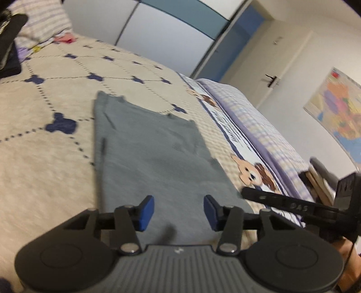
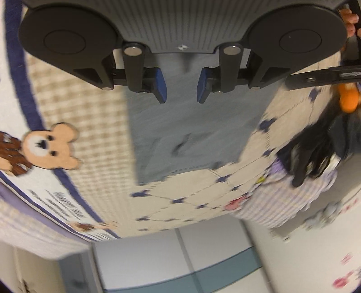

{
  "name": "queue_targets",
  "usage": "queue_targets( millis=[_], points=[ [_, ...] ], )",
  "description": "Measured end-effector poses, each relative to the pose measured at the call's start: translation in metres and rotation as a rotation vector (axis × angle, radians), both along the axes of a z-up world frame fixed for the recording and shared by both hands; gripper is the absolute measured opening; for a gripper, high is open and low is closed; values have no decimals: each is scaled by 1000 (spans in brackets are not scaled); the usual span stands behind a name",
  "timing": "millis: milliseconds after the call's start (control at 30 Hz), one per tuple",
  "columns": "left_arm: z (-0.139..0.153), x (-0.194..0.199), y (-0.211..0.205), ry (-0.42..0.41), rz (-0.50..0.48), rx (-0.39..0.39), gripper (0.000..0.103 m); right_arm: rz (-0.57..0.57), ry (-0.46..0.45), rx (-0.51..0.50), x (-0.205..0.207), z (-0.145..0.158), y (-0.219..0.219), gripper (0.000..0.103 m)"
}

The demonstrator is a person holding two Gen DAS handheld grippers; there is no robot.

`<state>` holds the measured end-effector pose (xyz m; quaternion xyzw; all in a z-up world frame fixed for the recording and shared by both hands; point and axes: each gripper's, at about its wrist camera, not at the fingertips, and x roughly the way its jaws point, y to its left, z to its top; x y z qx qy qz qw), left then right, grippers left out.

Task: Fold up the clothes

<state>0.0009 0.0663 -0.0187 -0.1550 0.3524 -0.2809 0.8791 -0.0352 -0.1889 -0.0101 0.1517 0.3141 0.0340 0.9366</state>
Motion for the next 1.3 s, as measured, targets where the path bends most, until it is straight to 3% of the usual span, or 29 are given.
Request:
queue_targets(
  millis=[167,333,500,533,733,800,933,1067,1300],
  points=[
    [-13,-12,-9,-52,11,71,43,72,-10,-43,-5,-15,46,31],
    [-30,-13,-5,-36,17,157,37,70,14,-119,-4,-33,52,29],
    [-39,-11,4,-14,37,148,27,51,33,-87,-11,-49,31,5],
    [-40,-11,7,-4,44,134,26,47,28,-72,-13,-50,26,5],
    [-43,-11,17,22,66,94,23,26,4,-28,-26,-48,5,5],
    [-41,-13,17,17,66,84,23,-8,2,-2,-32,-48,-2,18],
    [-32,-20,16,-36,48,46,24,-29,-62,37,-38,-38,-11,19],
    [-31,-21,12,-67,40,73,25,-54,-92,-14,-35,-34,-10,19],
    [-40,-15,14,-13,60,102,25,-86,-31,-62,-29,-49,-16,18]
  ],
)
